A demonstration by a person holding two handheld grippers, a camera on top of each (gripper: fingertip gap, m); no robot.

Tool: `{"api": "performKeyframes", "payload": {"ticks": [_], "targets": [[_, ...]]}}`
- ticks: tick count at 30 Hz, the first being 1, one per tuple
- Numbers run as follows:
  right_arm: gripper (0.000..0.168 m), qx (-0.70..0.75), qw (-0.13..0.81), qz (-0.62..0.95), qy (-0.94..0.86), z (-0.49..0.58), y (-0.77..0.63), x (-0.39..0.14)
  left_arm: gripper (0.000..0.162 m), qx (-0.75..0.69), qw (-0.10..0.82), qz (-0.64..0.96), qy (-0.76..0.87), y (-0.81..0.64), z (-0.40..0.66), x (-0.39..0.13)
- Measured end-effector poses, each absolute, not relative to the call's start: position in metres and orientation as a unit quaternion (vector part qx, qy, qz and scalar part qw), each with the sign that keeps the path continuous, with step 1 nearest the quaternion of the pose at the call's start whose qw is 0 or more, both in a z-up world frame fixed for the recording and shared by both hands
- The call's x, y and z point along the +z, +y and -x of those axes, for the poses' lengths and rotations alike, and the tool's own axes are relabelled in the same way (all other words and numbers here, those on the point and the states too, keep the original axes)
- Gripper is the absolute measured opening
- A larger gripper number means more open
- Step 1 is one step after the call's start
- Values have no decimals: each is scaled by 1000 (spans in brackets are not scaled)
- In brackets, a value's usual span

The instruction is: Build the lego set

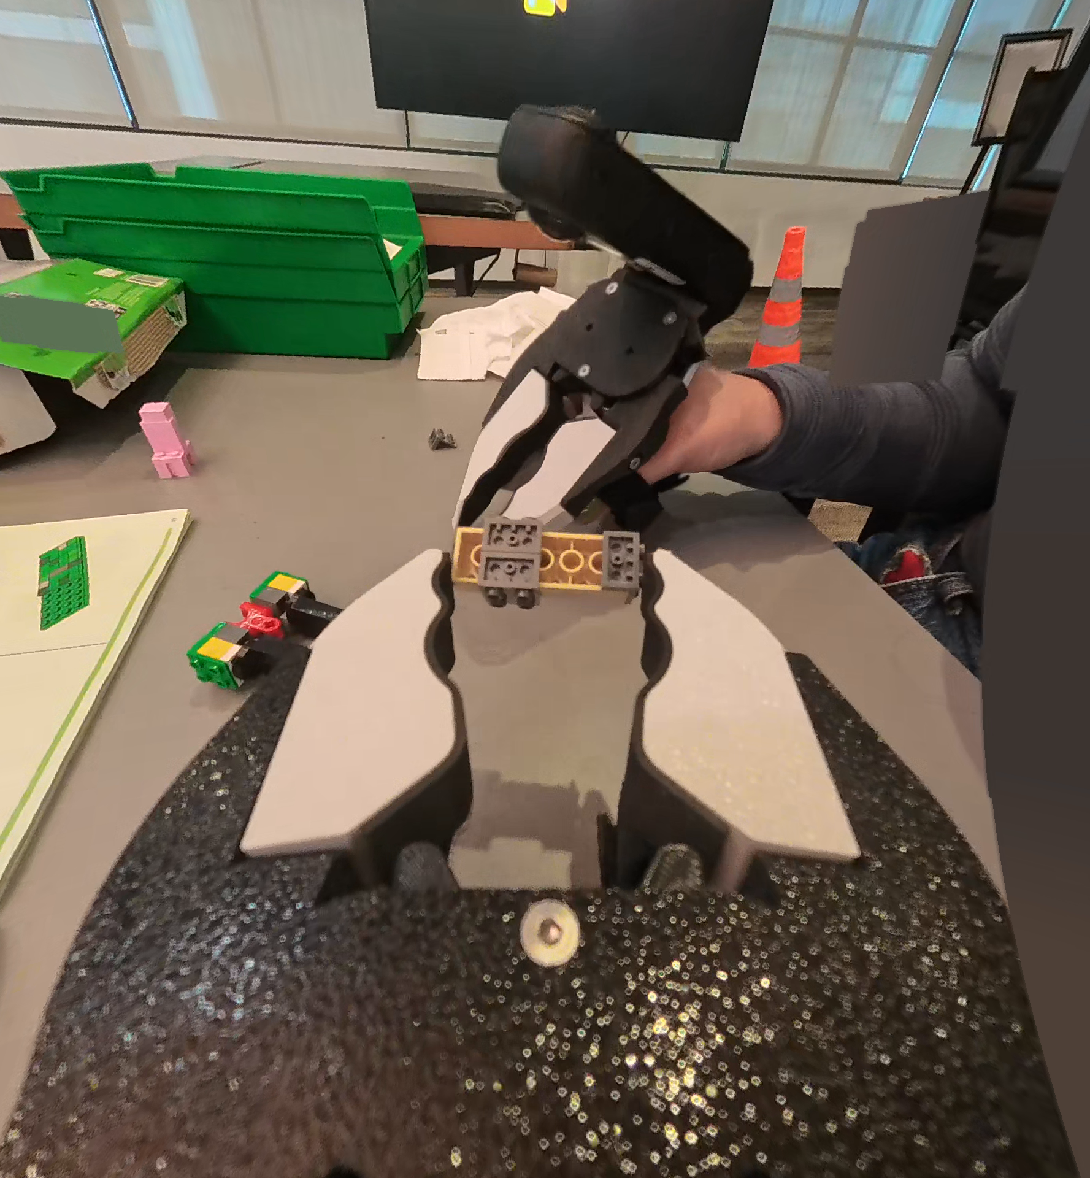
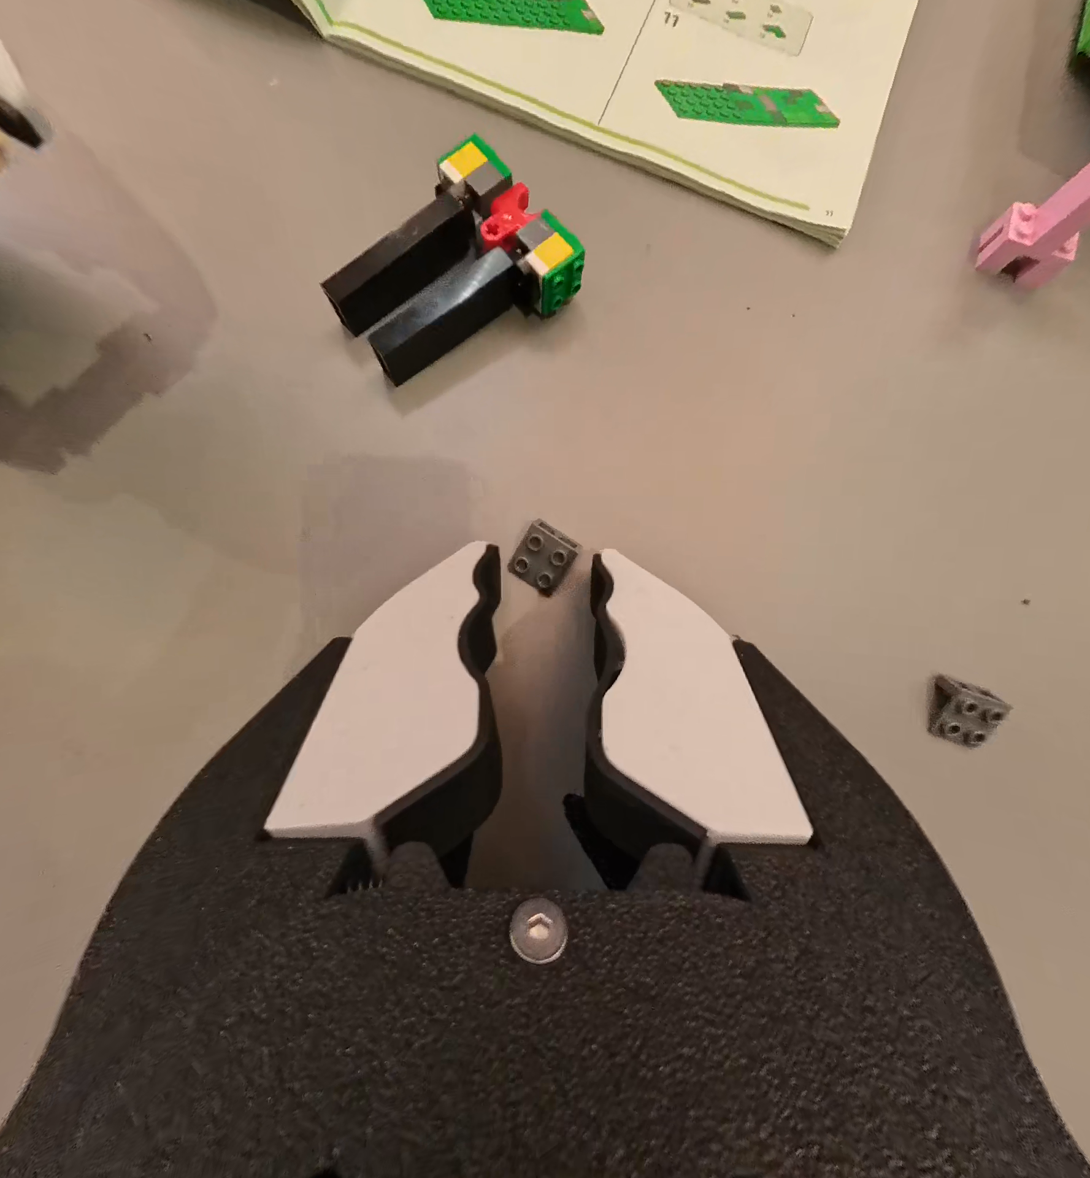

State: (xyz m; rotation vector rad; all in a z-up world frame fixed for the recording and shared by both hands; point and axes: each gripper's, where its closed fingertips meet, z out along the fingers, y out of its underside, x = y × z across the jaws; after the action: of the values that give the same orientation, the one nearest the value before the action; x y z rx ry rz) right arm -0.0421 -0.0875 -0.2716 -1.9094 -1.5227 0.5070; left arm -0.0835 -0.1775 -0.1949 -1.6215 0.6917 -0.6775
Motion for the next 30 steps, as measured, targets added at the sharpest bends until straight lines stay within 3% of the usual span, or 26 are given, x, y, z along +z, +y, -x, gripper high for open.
{"api": "performKeyframes", "payload": {"ticks": [7, 23, 30], "targets": [[31, 155, 345, 714, -589, 43, -86, -266, 56, -293, 585, 696, 298, -178, 83, -195], [26, 141, 352, 729, -570, 28, -71, -270, 56, -289, 576, 701, 306, -178, 80, -199], [24, 197, 348, 684, -610, 39, -81, -263, 56, -295, 571, 702, 308, -179, 79, -199]]}}
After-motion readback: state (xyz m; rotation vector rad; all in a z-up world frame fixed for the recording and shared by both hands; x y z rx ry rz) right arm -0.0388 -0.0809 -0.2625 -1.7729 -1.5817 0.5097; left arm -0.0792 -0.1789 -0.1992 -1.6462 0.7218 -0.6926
